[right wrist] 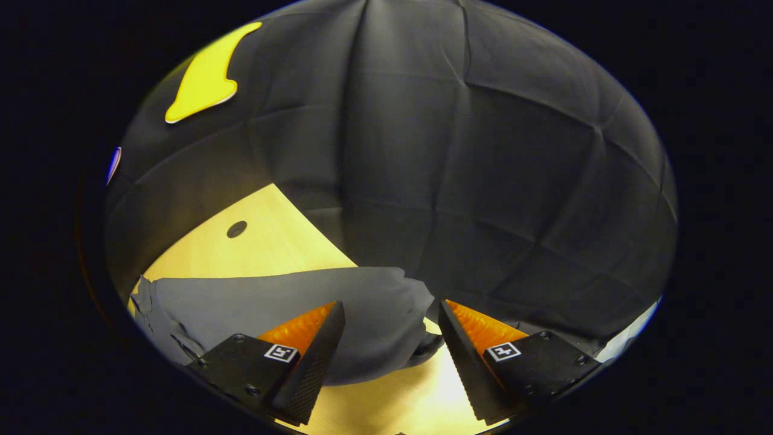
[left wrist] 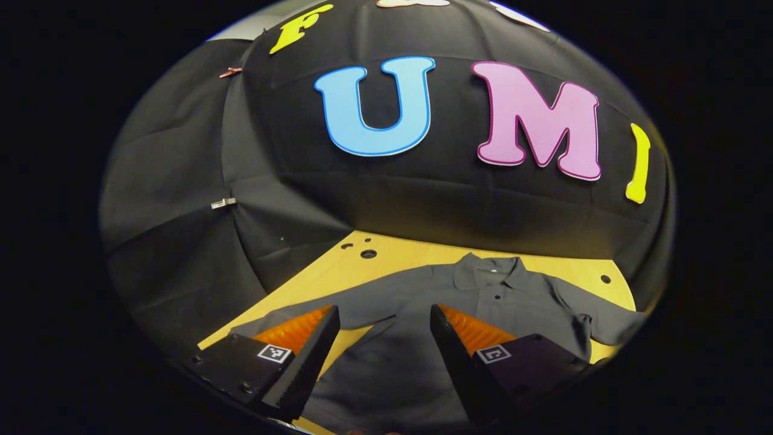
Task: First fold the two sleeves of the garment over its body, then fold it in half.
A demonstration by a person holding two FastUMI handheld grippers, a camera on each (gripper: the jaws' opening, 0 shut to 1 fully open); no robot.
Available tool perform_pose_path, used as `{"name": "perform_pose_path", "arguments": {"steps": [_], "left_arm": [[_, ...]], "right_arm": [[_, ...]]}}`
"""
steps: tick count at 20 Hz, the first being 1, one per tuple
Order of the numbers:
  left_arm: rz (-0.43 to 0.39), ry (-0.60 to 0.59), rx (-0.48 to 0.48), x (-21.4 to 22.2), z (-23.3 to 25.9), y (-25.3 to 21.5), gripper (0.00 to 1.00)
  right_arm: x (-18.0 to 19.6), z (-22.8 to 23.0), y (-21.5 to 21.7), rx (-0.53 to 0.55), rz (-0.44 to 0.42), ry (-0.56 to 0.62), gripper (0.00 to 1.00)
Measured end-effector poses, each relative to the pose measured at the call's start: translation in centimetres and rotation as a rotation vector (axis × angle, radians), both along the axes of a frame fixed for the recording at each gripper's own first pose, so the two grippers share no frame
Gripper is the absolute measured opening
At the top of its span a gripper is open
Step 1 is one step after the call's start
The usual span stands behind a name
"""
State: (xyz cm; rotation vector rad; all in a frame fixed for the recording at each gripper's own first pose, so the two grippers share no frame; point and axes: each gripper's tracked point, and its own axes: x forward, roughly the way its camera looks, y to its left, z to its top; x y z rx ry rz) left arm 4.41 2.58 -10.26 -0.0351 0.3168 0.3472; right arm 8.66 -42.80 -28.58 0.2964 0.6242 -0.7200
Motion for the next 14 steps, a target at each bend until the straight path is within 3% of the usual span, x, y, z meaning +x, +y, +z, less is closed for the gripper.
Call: {"name": "perform_pose_path", "arguments": {"steps": [9, 13, 14], "left_arm": [[-0.041, 0.039, -0.046, -0.1, -1.8, -2.4, 0.95], [-0.036, 0.049, -0.078, -0.6, -2.4, -2.9, 0.99], [-0.035, 0.049, -0.085, -0.7, -2.6, -3.1, 0.95]], "right_arm": [[1.5, -5.6, 0.3, 0.095, 0.029, 0.099, 0.98], [2.5, -6.0, 0.4, 0.082, 0.048, 0.106, 0.66], [2.7, -5.8, 0.4, 0.083, 0.061, 0.097, 0.66]]}}
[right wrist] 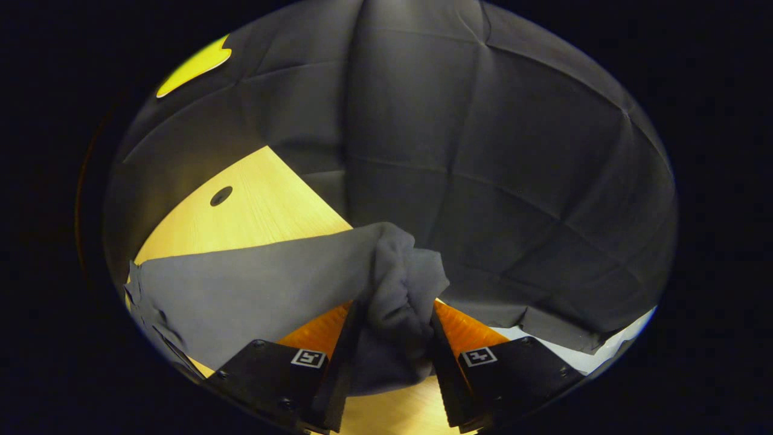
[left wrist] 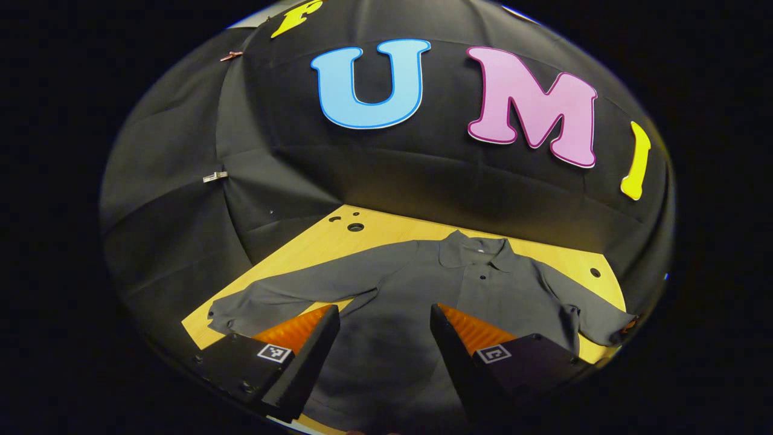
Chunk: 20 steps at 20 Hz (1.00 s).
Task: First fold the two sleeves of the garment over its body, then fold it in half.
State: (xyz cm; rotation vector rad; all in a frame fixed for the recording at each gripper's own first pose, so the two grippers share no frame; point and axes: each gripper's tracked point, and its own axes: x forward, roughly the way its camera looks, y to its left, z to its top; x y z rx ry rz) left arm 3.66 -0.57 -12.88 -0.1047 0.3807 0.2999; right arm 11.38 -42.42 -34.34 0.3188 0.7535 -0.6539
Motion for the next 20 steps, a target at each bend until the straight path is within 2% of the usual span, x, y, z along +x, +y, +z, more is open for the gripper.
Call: {"name": "perform_pose_path", "arguments": {"steps": [2, 3, 4, 7, 8, 13, 16, 20], "left_arm": [[0.003, 0.011, -0.016, -0.1, -0.6, -0.2, 0.95], [0.004, 0.014, -0.023, -0.2, -0.7, -0.4, 0.95], [0.004, 0.016, -0.027, -0.4, -0.8, -0.4, 0.95], [0.020, 0.002, -0.017, -1.0, -0.3, 0.1, 0.95], [0.021, 0.004, -0.016, -1.3, -0.3, 0.2, 0.95], [0.042, 0.002, -0.032, -2.5, -0.3, 1.7, 0.95], [0.061, -0.011, -0.062, -3.8, -0.6, 2.7, 0.95], [0.065, -0.003, -0.051, -5.3, -1.2, 4.4, 0.95]], "right_arm": [[0.3, -0.3, 0.4, 0.013, 0.012, 0.007, 0.45], [0.6, -0.2, 1.0, 0.029, 0.016, 0.006, 0.44], [0.5, -0.1, 1.1, 0.035, 0.027, -0.004, 0.19], [0.8, 0.3, 2.9, 0.079, 0.101, -0.012, 0.00], [0.6, 0.9, 2.7, 0.055, 0.119, -0.005, 0.08], [2.9, 5.4, 4.0, -0.072, 0.237, -0.046, 0.08], [2.7, 8.6, 8.0, -0.081, 0.303, -0.070, 0.08], [3.6, 13.1, 13.7, -0.136, 0.435, -0.093, 0.08]]}}
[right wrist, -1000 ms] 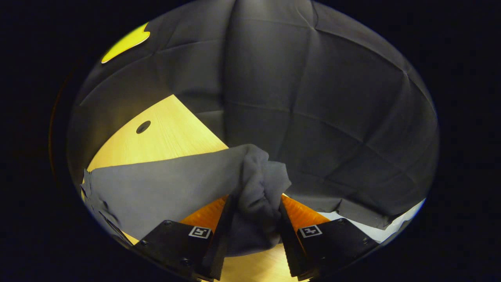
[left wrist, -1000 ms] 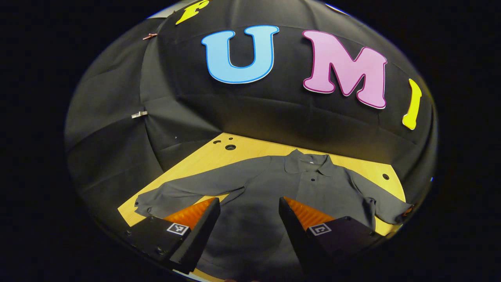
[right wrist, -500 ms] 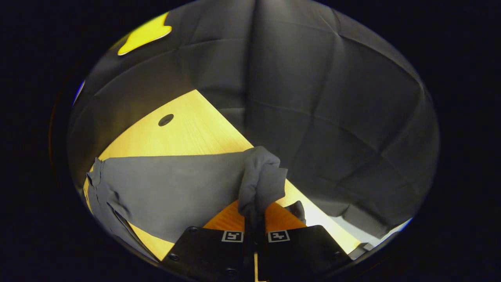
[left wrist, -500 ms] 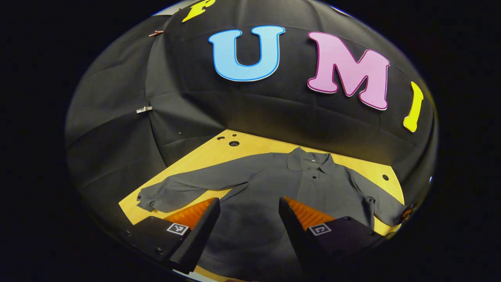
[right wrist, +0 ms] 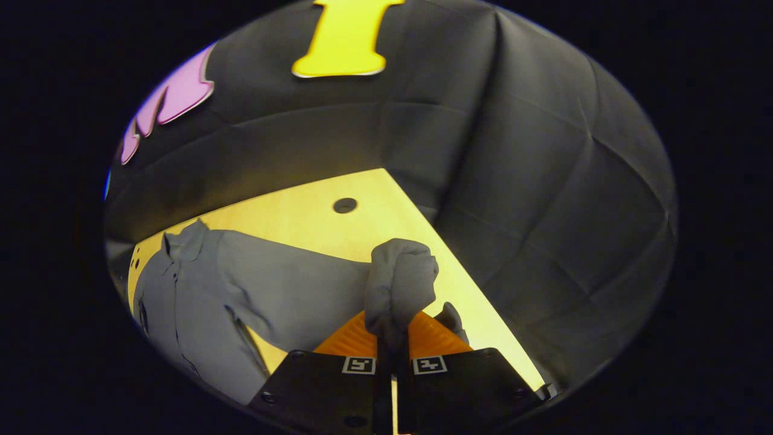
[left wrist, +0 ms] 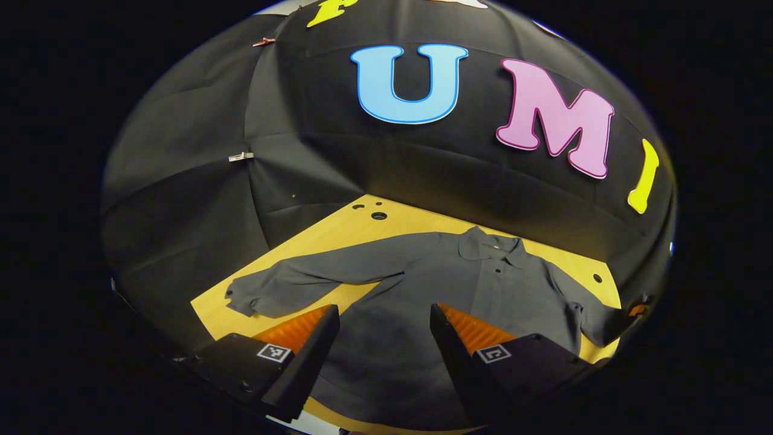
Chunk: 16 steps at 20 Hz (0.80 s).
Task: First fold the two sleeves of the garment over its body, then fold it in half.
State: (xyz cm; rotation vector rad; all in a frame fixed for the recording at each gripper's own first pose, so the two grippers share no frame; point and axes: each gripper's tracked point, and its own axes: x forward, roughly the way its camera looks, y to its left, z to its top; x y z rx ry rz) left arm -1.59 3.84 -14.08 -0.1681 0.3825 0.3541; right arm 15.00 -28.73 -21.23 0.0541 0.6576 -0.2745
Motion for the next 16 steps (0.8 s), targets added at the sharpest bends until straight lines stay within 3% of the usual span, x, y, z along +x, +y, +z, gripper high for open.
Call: {"name": "perform_pose_path", "arguments": {"steps": [3, 9, 13, 16], "left_arm": [[-0.022, -0.011, 0.003, -0.9, 0.2, 0.9, 0.96], [-0.018, -0.020, -0.036, -2.1, -0.4, 2.9, 0.95], [-0.019, -0.032, -0.037, -3.3, -0.7, 4.5, 0.95], [0.000, -0.029, -0.064, -4.3, -1.2, 5.9, 0.95]], "right_arm": [[0.6, 3.4, 6.3, 0.054, 0.075, -0.032, 0.08], [2.7, 5.3, 17.6, 0.162, 0.165, -0.062, 0.07], [3.5, 7.7, 24.7, 0.101, 0.299, -0.088, 0.08], [4.5, 9.0, 32.0, 0.140, 0.382, -0.112, 0.07]]}}
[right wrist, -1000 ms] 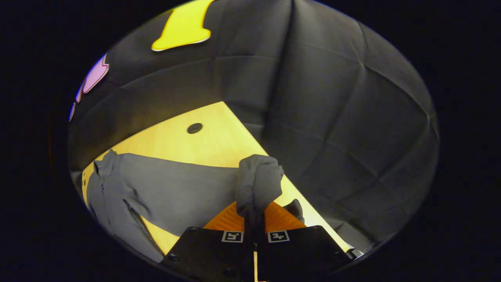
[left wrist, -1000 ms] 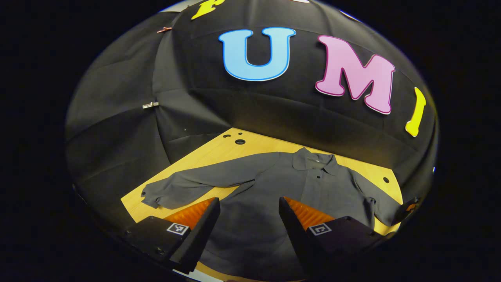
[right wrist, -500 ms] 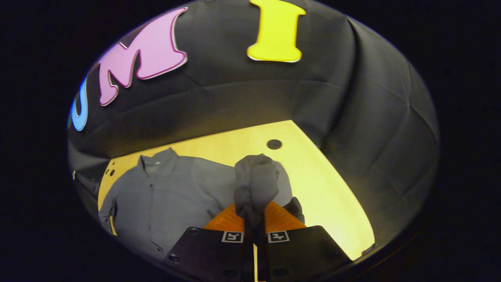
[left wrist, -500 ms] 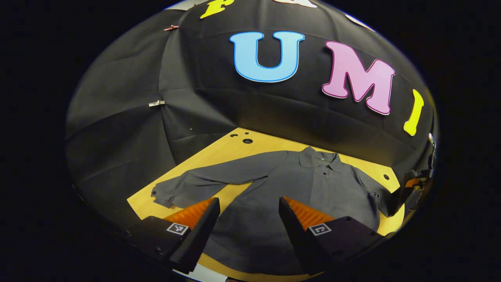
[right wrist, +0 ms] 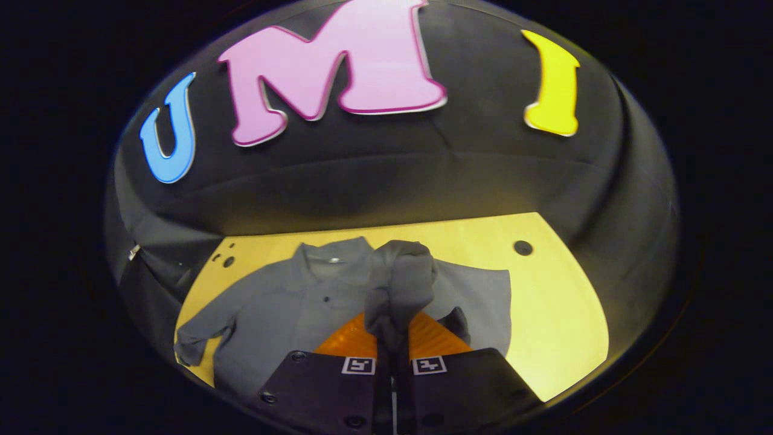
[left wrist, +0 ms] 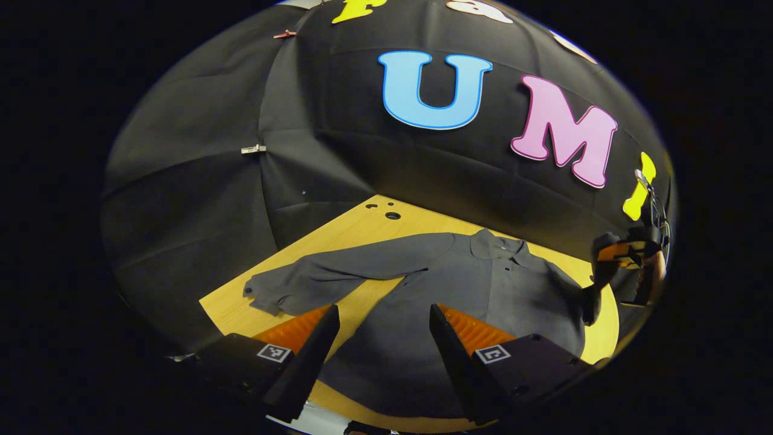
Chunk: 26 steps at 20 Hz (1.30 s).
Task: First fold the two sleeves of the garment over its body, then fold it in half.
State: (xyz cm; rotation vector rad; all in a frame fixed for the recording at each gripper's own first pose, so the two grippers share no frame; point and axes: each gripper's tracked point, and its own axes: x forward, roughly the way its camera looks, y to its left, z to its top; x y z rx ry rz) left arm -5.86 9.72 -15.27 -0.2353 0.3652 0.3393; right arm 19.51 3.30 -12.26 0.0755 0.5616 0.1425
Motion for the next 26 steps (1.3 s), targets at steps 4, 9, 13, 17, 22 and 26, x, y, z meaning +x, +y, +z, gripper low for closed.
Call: {"name": "perform_pose_path", "arguments": {"steps": [4, 9, 13, 17, 22, 26], "left_arm": [[0.040, 0.002, -0.031, -1.4, 0.0, 2.0, 0.95], [0.058, 0.014, -0.042, -2.6, -0.6, 3.2, 0.95], [0.063, 0.010, -0.064, -2.7, -0.7, 3.6, 0.95], [0.063, 0.005, -0.051, -2.0, -1.6, 4.8, 0.95], [0.078, 0.021, -0.058, -2.0, -2.6, 6.2, 0.95], [0.096, 0.031, -0.060, -2.6, -3.1, 7.0, 0.95]], "right_arm": [[0.2, 0.4, 8.0, -0.009, 0.121, -0.012, 0.07], [-0.7, -1.9, 17.4, -0.011, 0.246, 0.026, 0.07], [-1.7, -4.2, 23.2, -0.038, 0.343, 0.038, 0.07], [-2.5, -7.0, 28.2, -0.095, 0.417, 0.051, 0.07], [-4.0, -11.3, 32.7, -0.152, 0.486, 0.095, 0.11], [-5.9, -13.0, 34.3, -0.190, 0.546, 0.106, 0.49]]}}
